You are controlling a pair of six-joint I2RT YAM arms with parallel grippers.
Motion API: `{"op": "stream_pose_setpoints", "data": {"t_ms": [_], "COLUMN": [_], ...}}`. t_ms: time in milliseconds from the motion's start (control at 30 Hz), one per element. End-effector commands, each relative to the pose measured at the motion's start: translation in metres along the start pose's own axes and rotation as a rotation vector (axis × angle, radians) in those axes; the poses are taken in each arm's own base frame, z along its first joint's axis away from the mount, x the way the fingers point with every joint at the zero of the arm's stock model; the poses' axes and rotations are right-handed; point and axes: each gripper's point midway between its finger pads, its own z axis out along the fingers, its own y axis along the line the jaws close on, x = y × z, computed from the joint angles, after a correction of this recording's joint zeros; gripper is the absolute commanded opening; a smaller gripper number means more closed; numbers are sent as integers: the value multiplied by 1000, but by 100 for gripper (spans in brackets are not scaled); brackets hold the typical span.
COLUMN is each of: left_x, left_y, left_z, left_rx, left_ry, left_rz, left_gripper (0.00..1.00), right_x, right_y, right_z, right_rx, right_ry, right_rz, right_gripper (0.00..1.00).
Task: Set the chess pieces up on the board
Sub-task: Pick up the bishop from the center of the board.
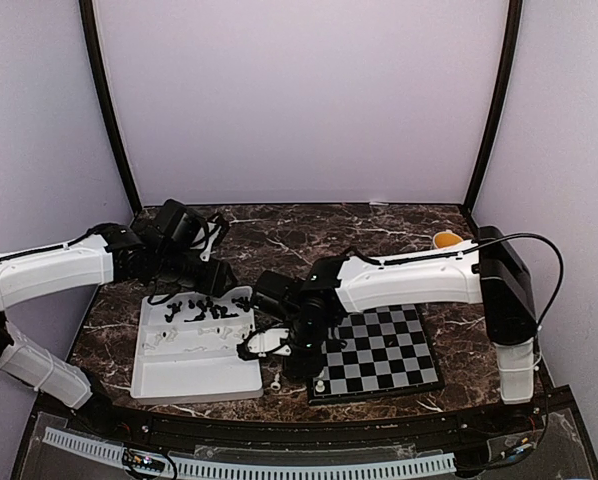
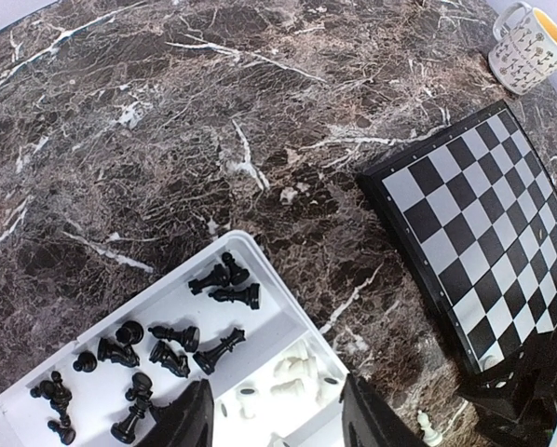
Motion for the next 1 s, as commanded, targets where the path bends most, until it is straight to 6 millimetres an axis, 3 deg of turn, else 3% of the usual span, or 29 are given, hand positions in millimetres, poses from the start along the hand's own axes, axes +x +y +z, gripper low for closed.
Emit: {"op": "stream_pose_setpoints", "data": {"t_ms": [0,100,300,600,967], "left_x": [-4,-3,-3,-4,-2], "left_y": [0,-1,1,0,-2], "left_z": [-7,-7,-10,-13,-12], "left_rx": [14,20,16,26,35], "left_ry": [-34,-33,-50,-58,-54], "left_rz": [-19,-23,-16,-19,-17], "left_gripper": [50,50,50,50,49], "right_x": [-10,-14,-25,-37,-43], "right_y": [8,13,0,-8,7], "right_z": [7,9,3,13,29], "right_rx": [-28,-42,59,123,15], "right_ry": [7,-8,-92,-166,-185], "right_rz": [10,-42,-160,-276,-331], "right_gripper": [47,44,39,38,42]}}
